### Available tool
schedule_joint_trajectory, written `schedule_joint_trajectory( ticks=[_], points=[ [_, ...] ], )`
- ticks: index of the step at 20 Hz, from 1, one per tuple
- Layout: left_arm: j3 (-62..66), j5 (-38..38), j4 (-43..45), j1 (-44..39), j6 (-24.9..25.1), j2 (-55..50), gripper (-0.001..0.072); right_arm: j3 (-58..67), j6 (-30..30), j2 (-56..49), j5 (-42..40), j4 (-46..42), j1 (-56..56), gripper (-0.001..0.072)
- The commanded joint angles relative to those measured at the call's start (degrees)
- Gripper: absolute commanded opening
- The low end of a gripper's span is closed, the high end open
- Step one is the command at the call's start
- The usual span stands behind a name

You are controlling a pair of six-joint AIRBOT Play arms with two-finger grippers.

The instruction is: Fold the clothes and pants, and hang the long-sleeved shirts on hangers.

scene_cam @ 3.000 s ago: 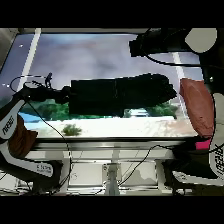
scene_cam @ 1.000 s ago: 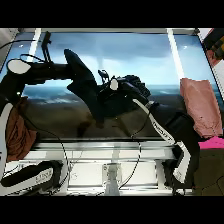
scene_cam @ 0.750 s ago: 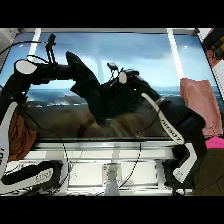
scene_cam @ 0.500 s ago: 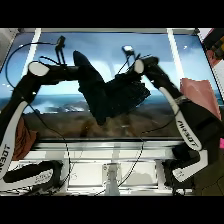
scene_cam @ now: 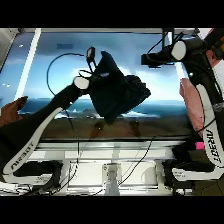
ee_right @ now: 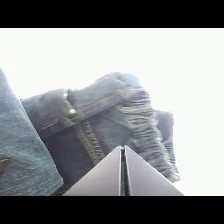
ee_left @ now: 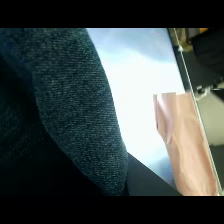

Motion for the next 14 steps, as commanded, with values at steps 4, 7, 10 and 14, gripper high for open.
schedule_joint_trajectory(
  ticks=[4,7,10,14],
  points=[
    [3.23,5.27,-2.19,-3.61,-0.02,-1.84,0.0698,-0.11,-4.94,1.92,2.43,-0.55,-2.71,0.0034],
    [3.69,4.44,-2.64,-3.56,0.02,-0.2,0.07,-0.11,-10.16,1.92,3.39,-1.81,-2.71,0.0033],
    [3.69,4.44,-2.23,-2.43,1.33,2.43,0.0699,-0.09,-11.23,2.58,2.25,-10.8,-2.97,0.0033],
    [3.69,4.42,-2.21,2.12,3.45,6.54,0.0698,-0.24,-11.02,6.34,1.86,-10.93,-10.51,0.0033]
  ],
)
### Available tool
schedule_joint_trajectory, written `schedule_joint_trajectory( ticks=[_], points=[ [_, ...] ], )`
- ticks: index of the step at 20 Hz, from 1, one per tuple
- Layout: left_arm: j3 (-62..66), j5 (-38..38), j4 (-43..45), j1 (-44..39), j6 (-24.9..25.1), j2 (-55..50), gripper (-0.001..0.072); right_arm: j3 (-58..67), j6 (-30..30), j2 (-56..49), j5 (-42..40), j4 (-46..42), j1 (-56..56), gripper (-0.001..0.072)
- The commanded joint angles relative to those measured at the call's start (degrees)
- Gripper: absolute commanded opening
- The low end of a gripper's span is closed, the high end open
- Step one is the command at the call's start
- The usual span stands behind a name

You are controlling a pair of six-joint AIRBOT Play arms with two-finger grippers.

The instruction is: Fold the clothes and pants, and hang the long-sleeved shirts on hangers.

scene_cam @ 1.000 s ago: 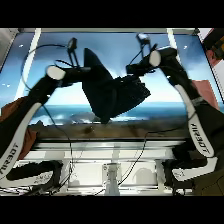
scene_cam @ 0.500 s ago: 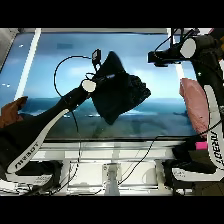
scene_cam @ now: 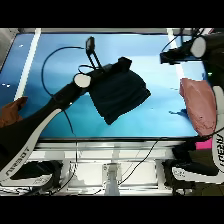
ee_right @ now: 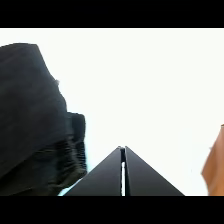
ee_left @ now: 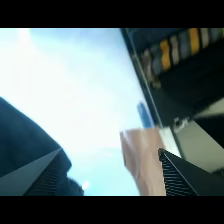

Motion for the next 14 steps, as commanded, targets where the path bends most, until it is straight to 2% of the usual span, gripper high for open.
schedule_joint_trajectory(
  ticks=[1,3,5,8,10,11,12,13,14],
  points=[
    [0.11,0.02,0.04,3.69,1.38,3.19,0.0698,-0.94,-0.63,3.58,-0.09,-1.25,-7.15,0.0033],
    [0.11,-0.2,0.04,5.25,1.4,3.67,0.0697,-6.4,-0.55,8.5,-2.03,1.86,-13.68,0.0033],
    [0.09,-1.73,0.07,5.84,1.4,3.41,0.0697,-17.07,-0.55,15.45,-8.24,7.45,-19.12,0.0033],
    [0.07,-3.19,0.07,5.81,1.4,2.69,0.0697,-38.42,-0.63,25.35,-18.18,22.45,-23.61,0.0033],
    [0.07,-3.19,0.04,5.81,1.38,1.95,0.0697,-48.54,2.27,26.27,-18.53,31.87,-23.56,0.0034],
    [0.07,-3.21,0.04,5.81,1.38,1.68,0.0696,-52.19,2.8,25.31,-18.99,37.16,-23.58,0.0077],
    [0.07,-3.65,0.04,5.81,1.38,1.44,0.0697,-54.49,2.75,24.0,-19.91,41.48,-23.56,0.0282],
    [0.07,-4.44,0.04,5.81,1.38,1.33,0.0697,-55.65,2.73,22.14,-20.41,45.48,-23.56,0.0561],
    [0.04,-5.2,0.04,5.81,1.4,1.2,0.0697,-55.76,2.67,19.47,-20.55,49.33,-23.54,0.0718]
  ],
)
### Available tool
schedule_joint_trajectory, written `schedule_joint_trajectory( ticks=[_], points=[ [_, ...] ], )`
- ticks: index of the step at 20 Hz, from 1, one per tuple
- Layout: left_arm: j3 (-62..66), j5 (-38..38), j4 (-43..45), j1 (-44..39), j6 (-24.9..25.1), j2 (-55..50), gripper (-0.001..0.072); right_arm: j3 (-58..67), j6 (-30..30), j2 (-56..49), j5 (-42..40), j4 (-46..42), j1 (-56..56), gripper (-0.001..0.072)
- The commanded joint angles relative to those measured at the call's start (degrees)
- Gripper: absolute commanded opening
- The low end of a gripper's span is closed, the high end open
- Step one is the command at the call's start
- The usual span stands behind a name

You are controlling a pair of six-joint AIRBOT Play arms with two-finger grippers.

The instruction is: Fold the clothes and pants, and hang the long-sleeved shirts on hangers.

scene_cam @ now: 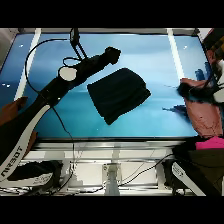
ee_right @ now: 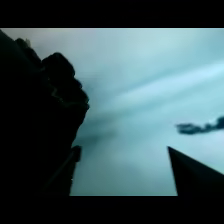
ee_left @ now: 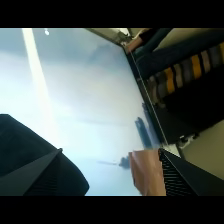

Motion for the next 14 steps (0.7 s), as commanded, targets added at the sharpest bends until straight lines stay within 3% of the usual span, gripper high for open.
schedule_joint_trajectory(
  ticks=[1,4,9,14],
  points=[
    [0.0,-2.23,-0.04,0.07,0.02,-0.55,0.0696,-6.75,0.7,-5.38,-2.91,19.74,-0.63,0.0711],
    [0.0,-2.73,-0.02,0.07,0.02,-1.03,0.0696,-5.79,-2.4,-14.27,-3.54,31.3,1.31,0.0696],
    [0.0,-2.73,0.11,0.09,0.04,-1.18,0.0696,-1.25,-14.32,-28.55,-5.92,48.59,7.1,0.0698],
    [0.0,-2.71,4.31,0.09,0.02,-1.18,0.0696,6.95,-17.7,-35.8,-5.92,49.86,13.11,0.0696]
  ],
)
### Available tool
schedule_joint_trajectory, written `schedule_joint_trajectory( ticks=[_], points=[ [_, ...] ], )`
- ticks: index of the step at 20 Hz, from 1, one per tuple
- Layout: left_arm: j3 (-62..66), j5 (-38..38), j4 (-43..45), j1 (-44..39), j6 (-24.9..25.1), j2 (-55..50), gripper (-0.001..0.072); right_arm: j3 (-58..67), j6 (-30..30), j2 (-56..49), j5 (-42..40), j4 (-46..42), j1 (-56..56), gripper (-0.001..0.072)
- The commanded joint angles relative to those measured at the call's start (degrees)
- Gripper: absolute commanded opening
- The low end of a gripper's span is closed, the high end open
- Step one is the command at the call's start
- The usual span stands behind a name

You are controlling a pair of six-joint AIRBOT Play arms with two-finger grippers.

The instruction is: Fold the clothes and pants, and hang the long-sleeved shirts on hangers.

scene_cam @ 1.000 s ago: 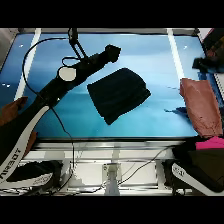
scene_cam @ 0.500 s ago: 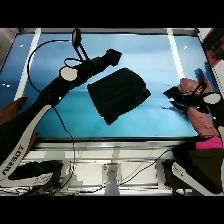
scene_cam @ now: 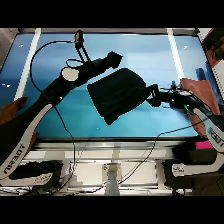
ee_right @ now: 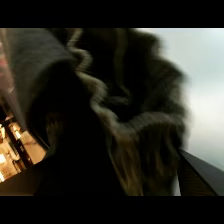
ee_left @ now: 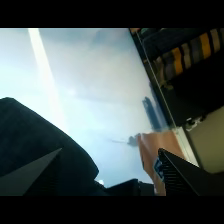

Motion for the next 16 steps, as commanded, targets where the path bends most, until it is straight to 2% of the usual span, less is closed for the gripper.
schedule_joint_trajectory(
  ticks=[1,2,6,10,12,16],
  points=[
    [0.0,0.02,1.81,0.02,0.0,-0.02,0.0697,5.68,-4.59,-4.44,-0.5,3.28,4.17,0.0697],
    [0.0,0.02,1.81,0.02,0.0,-0.02,0.0696,7.21,-5.92,-4.46,-0.83,3.04,4.85,0.0696],
    [0.0,0.02,1.81,0.02,0.0,-0.02,0.0696,11.65,-5.27,-4.46,-1.53,1.9,4.96,0.0698],
    [0.0,0.02,1.81,0.02,0.0,0.0,0.0697,14.67,-5.07,-4.31,0.42,-10.82,1.36,0.0697],
    [0.0,0.02,1.81,0.02,0.02,0.0,0.0697,15.98,-5.01,-3.37,2.34,-13.05,-1.7,0.0697],
    [0.0,0.04,1.81,0.02,0.02,0.0,0.0697,20.02,-0.94,-2.32,2.75,-16.55,-5.57,0.0697]
  ],
)
